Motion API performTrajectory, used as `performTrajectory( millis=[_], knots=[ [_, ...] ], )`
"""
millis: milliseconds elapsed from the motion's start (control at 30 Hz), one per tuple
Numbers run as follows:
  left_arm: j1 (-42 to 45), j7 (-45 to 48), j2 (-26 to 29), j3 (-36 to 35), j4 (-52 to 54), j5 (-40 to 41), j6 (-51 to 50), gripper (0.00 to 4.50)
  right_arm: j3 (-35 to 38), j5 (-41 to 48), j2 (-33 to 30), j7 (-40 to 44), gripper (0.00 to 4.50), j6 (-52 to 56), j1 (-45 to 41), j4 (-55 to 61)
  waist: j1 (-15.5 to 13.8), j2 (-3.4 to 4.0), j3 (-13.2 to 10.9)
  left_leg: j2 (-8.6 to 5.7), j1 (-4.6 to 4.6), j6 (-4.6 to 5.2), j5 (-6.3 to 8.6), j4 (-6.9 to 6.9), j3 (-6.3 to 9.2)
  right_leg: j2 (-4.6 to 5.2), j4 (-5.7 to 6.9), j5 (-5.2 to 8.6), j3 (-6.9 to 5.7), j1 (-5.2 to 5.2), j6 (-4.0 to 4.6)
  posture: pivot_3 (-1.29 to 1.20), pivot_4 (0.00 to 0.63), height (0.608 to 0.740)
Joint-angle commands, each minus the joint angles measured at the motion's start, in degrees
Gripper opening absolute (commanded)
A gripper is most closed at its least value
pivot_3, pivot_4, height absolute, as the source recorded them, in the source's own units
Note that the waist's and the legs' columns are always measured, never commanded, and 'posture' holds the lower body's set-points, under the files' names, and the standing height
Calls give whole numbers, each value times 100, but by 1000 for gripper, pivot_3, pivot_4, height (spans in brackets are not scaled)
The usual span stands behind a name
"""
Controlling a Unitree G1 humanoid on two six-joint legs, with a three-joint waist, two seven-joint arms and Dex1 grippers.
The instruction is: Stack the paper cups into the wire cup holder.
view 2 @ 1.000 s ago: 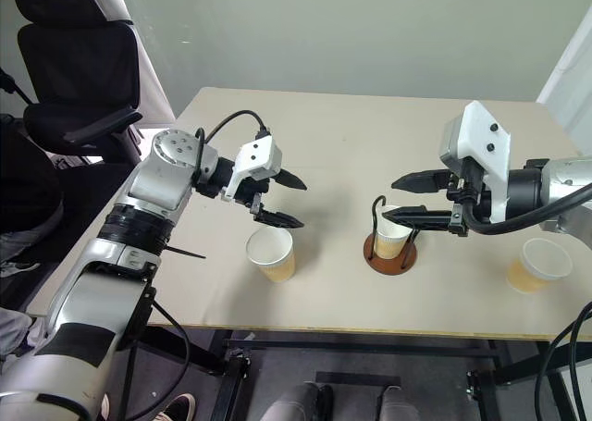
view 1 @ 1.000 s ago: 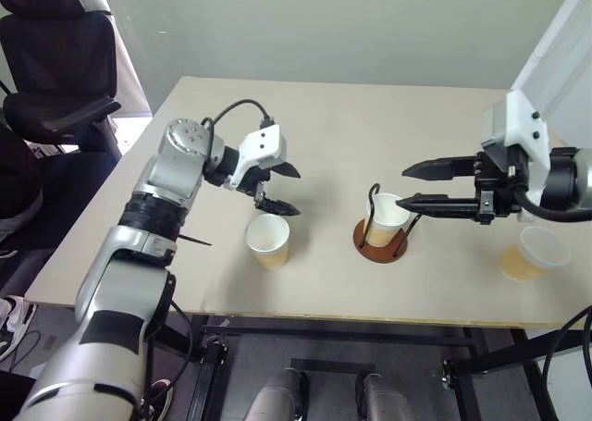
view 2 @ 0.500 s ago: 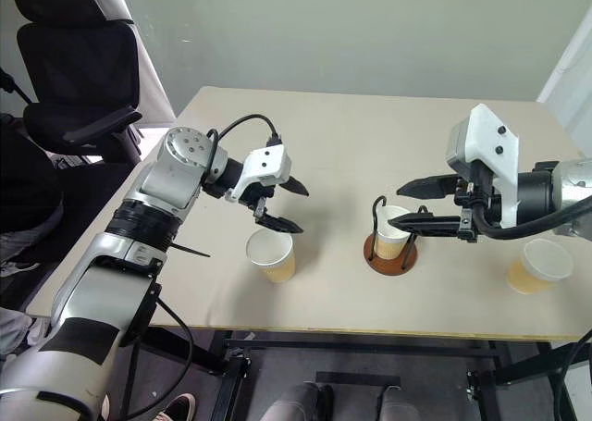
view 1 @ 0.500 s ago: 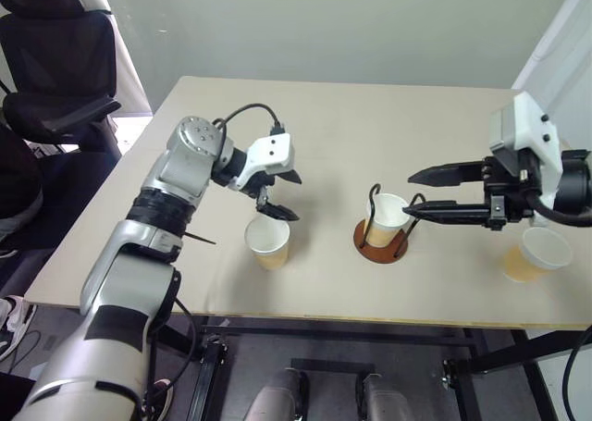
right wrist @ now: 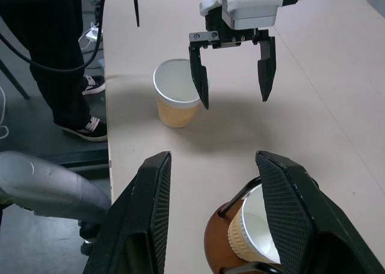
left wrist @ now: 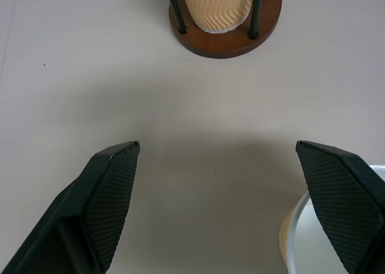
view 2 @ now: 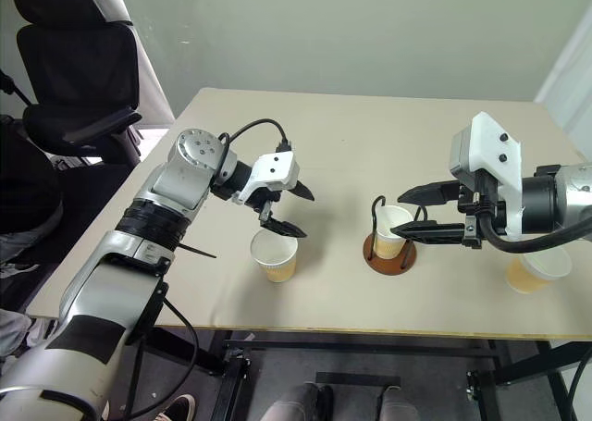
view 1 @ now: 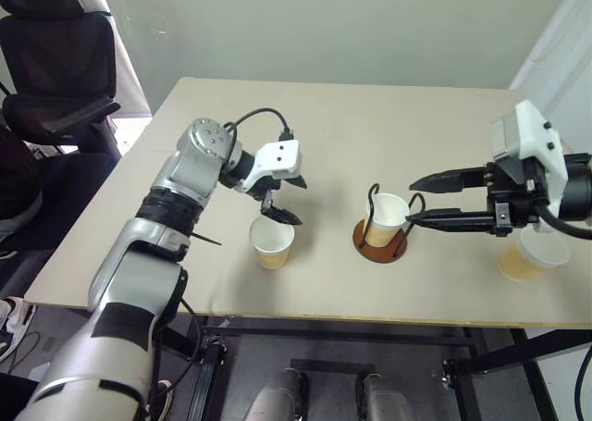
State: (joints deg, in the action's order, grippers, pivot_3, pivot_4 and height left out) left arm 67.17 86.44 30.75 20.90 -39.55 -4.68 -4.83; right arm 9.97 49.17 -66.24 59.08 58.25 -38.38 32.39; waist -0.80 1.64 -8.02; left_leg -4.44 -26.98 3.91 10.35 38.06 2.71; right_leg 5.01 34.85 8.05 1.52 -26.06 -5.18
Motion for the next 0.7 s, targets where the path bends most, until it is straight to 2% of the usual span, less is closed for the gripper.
performTrajectory(
  millis=[33, 700],
  knots=[
    [-8, 114, 44, 100, 57, -143, 68, 4500, 111, 11, -136, 32, 2204, -115, 1, 7, 0, 0, 0, 0, 1, 0, 0, 0, -1, 0, 0, 0, 0, 0, 0, 0, 150, 740],
    [-42, 267, 251, 60, 270, -153, 71, 4500, 105, 85, -244, 53, 2204, -150, -11, -35, 3, 0, 0, 0, 1, 0, 0, 1, -1, 0, 2, 1, 0, 0, -3, 0, 150, 740]
  ],
)
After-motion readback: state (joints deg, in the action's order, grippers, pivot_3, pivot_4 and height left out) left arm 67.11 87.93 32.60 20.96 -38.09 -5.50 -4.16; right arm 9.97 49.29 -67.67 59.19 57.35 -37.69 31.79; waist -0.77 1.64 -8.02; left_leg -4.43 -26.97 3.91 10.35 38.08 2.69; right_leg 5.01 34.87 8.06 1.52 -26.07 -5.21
